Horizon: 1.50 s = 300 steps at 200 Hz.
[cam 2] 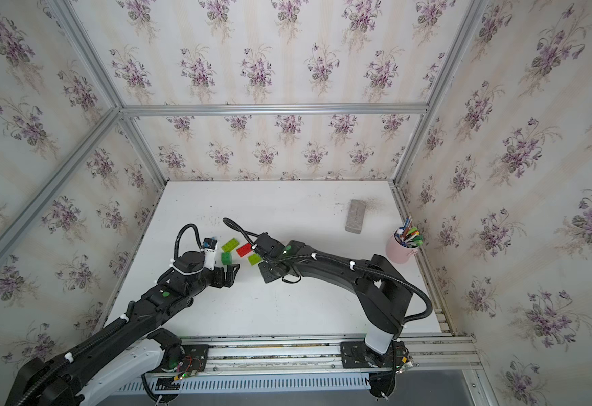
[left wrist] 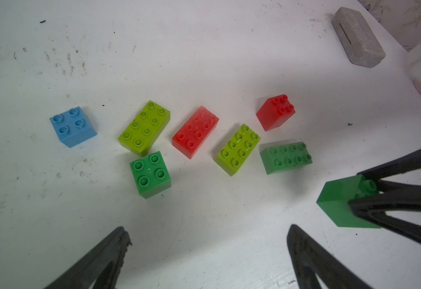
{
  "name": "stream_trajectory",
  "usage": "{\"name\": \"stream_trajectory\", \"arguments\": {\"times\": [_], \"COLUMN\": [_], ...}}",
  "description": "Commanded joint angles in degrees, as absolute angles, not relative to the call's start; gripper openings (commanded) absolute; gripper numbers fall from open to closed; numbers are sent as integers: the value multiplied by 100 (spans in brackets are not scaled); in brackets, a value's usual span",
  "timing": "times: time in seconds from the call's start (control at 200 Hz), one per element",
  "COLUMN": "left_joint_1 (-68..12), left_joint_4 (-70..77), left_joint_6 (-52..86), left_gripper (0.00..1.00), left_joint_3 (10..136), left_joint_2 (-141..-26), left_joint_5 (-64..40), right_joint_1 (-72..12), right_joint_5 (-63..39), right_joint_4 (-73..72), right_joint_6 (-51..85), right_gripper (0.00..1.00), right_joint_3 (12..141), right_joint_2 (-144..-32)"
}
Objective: Assemble a spoon with lego
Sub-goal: Pick up the lego brick from the center of the board, then assemble the lego brick with the lego brick.
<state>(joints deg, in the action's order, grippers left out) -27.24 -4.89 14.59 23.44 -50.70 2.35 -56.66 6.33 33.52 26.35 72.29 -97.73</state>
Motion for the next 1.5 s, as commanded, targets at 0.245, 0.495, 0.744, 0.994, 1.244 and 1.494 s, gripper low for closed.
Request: {"name": "stream_trajectory", "arguments": {"times": [0.245,0.495,0.744,0.994,1.244,1.494], "left_joint_1": [-2777,-2844,-2854,-2856,-2852,-2862], "left_joint_4": [-415,-317,-220,-202,-200,-202], "left_joint_6": [1543,1558,1550,1555,1546,1549], "left_gripper": [99,99,99,99,99,99], "left_joint_3": [2286,2182,2180,2171,2162,2169], "left_joint_2": [-5068,-5059,-5177,-5201,-5203,-5234], "left_joint_5": [446,572,522,538,553,554], "right_joint_1": [-5127,-4949,-4743,-4620,-4562,-4553], "right_joint_5": [1064,1088,1092,1023,958,994], "right_joint_4": [4005,4444,4894,5057,5085,5069], "right_joint_6": [3476,3172,2725,2661,2740,2843], "right_gripper": [27,27,27,27,27,27], "right_joint_3": [8909,9783,10448,10659,10648,10514], "right_joint_2": [-10511,-11298,-11883,-12180,-12295,-12261]}}
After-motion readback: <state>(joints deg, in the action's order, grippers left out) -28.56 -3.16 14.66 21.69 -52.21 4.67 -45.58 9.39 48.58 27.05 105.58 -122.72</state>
